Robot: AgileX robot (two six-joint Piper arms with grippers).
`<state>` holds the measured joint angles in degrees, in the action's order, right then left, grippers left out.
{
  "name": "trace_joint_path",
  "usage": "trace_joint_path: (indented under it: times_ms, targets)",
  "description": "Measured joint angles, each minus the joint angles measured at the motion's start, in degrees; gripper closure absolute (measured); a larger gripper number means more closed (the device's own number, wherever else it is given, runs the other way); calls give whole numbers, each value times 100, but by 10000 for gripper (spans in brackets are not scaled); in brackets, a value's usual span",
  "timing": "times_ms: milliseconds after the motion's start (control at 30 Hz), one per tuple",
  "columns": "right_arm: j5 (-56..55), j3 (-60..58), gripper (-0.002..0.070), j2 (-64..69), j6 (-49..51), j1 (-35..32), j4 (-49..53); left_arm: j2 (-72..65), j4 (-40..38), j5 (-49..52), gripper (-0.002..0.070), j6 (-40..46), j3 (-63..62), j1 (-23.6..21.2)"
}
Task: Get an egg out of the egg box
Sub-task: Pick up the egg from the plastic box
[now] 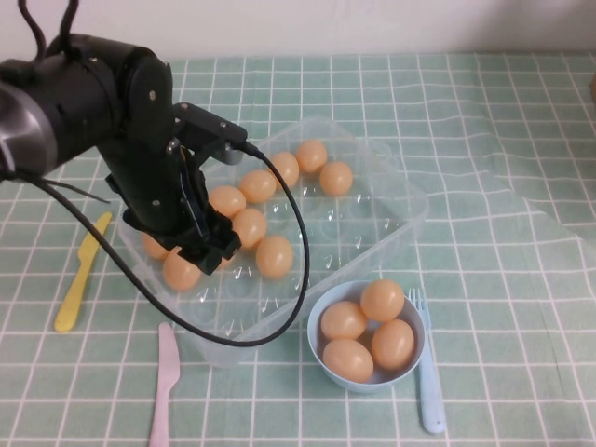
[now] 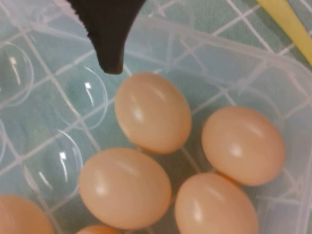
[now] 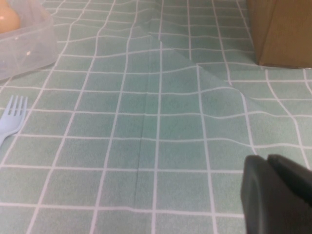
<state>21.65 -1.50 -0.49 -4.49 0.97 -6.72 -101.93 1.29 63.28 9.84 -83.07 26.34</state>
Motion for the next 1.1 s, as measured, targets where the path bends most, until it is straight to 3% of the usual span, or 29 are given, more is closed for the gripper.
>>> trace_joint_path:
  times_ms: [467,933,1100]
  targets:
    - [0,0,694,0,0,0,0,-545,661,-385,244,0,-51,0]
    - [0,0,694,0,0,0,0,-831,684,-441,243,-92,-185,0]
    - [0,0,694,0,0,0,0,-861,684,-441,203,-285,-185,0]
